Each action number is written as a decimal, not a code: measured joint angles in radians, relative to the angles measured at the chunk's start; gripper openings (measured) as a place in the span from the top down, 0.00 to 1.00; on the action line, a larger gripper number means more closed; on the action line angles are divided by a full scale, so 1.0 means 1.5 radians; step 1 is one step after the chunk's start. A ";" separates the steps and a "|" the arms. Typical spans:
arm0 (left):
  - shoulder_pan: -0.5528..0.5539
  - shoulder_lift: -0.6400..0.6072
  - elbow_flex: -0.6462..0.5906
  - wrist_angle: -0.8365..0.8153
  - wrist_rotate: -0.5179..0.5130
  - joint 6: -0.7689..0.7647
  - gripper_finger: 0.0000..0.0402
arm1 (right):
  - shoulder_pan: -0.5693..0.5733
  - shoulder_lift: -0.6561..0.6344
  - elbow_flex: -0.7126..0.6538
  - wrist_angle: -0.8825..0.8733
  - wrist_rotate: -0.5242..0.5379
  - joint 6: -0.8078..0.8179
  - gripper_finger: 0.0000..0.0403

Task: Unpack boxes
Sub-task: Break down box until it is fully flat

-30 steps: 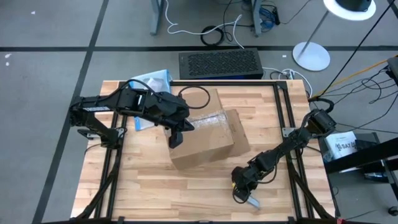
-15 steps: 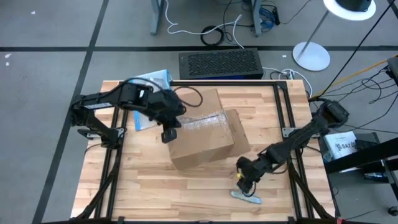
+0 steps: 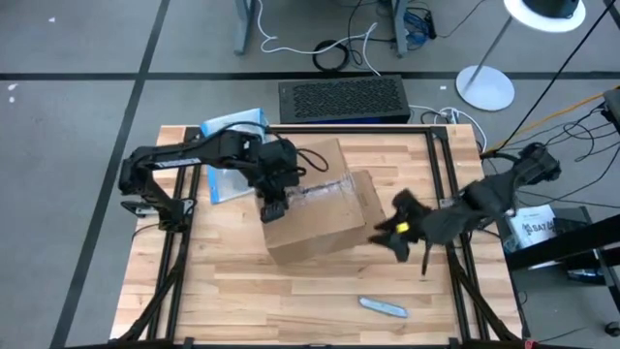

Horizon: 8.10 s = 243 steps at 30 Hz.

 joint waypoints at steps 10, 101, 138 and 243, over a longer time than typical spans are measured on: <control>0.004 0.029 0.000 0.022 0.032 0.029 0.97 | -0.119 0.121 0.078 -0.003 -0.078 -0.161 0.50; 0.188 -0.079 -0.055 -0.202 -0.174 -0.162 0.97 | -0.319 0.414 0.453 -0.322 -0.318 -0.392 0.56; -0.001 -0.100 -0.120 0.022 -0.054 -0.256 0.97 | -0.324 0.434 0.532 -0.109 -0.184 -0.464 0.56; -0.076 -0.089 0.140 -0.214 -0.547 -0.394 1.00 | -0.226 0.366 0.402 -0.211 -0.085 -0.589 0.54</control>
